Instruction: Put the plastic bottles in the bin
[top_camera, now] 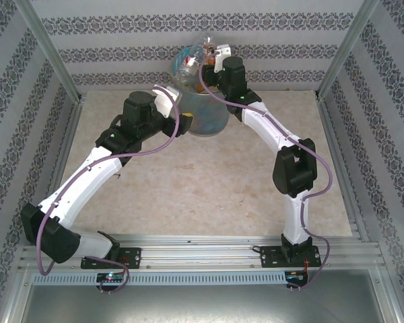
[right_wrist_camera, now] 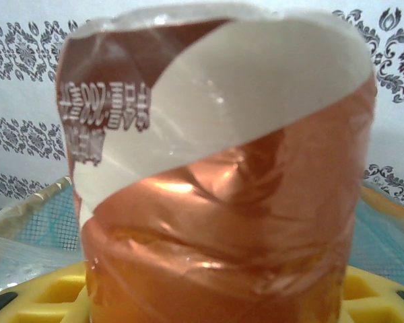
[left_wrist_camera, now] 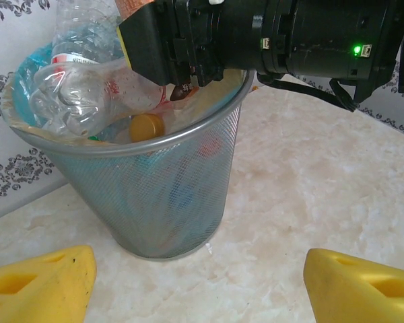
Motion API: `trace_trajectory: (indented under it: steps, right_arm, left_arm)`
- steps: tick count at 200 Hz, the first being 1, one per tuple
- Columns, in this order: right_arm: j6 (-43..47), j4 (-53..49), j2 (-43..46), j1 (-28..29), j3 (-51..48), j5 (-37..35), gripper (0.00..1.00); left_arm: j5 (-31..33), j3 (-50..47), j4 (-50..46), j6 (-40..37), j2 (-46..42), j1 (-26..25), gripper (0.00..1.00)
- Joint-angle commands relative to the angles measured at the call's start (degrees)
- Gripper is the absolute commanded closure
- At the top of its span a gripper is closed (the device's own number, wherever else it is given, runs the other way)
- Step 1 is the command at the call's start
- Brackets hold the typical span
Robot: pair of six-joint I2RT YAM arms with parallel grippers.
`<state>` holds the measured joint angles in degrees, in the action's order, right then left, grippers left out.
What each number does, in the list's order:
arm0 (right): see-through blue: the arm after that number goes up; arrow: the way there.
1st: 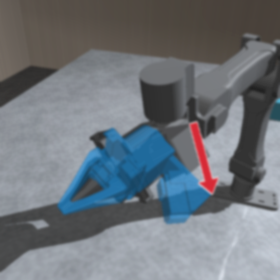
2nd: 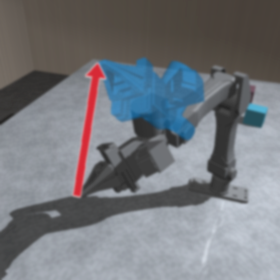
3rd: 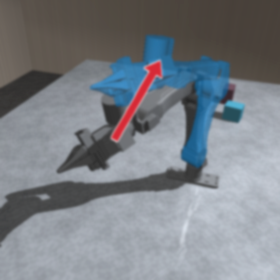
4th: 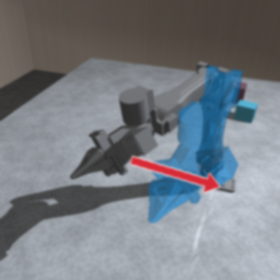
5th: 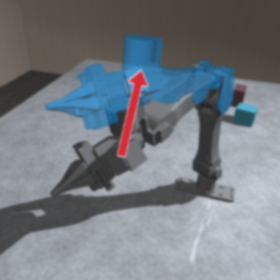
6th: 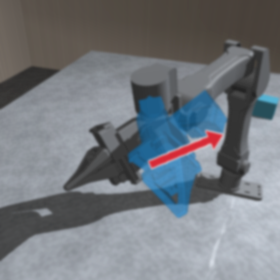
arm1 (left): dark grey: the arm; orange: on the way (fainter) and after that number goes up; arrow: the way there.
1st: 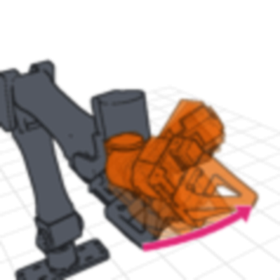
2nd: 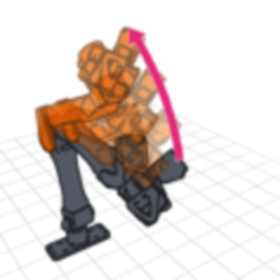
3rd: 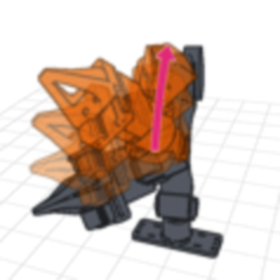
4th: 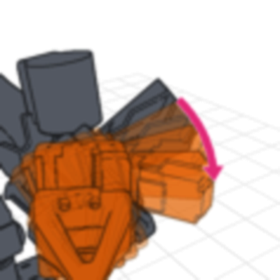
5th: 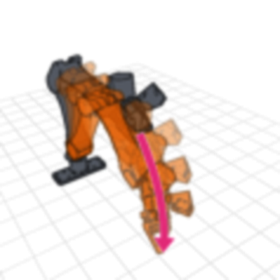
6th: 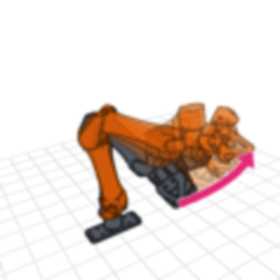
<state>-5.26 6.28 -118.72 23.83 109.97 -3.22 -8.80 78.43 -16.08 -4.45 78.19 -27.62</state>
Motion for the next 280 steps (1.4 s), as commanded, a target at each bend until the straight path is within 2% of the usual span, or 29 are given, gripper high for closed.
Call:
trace_trajectory:
  steps: [1,33,65,89,126,145,203,237,261,280]
  right_arm:
    - [0.60,3.23,1.67,-0.28,0.05,-0.80,0.56]
    - [0.88,2.00,1.32,-0.04,2.38,-0.64,0.37]
    - [1.29,-0.72,0.89,0.40,7.04,0.32,0.26]
    - [1.54,-4.59,-0.56,0.50,12.83,1.85,0.23]
    - [1.99,-9.41,-1.93,0.72,19.90,2.83,0.22]
    - [2.35,-11.35,-2.98,0.56,22.86,3.21,0.25]
    - [-0.49,-23.22,-6.85,-0.97,29.29,5.67,0.49]
    - [-2.95,-29.68,-5.31,-0.62,26.42,8.79,0.64]
    - [-3.58,-27.79,-2.93,0.14,19.03,10.31,0.67]
    - [-4.35,-29.27,-4.52,-0.01,19.41,11.60,0.69]
  left_arm:
    - [-0.31,-0.49,2.28,0.45,0.47,0.82,0.19]
    - [0.29,0.01,1.84,0.67,1.08,0.95,0.16]
    - [0.58,-0.35,2.28,1.24,1.33,0.99,0.13]
    - [0.77,-0.61,1.63,1.29,0.71,1.03,0.12]
    - [2.79,-1.38,2.71,0.62,-0.32,1.15,0.11]
    - [3.10,-1.07,2.51,0.60,-0.37,1.34,0.11]
    - [2.17,0.40,1.53,1.09,1.13,2.10,0.10]
    - [2.80,1.37,-0.22,2.41,2.04,3.74,0.11]
    - [4.03,1.20,-0.62,2.74,1.95,4.74,0.11]
    - [5.51,1.56,-1.21,2.42,2.43,5.18,0.11]
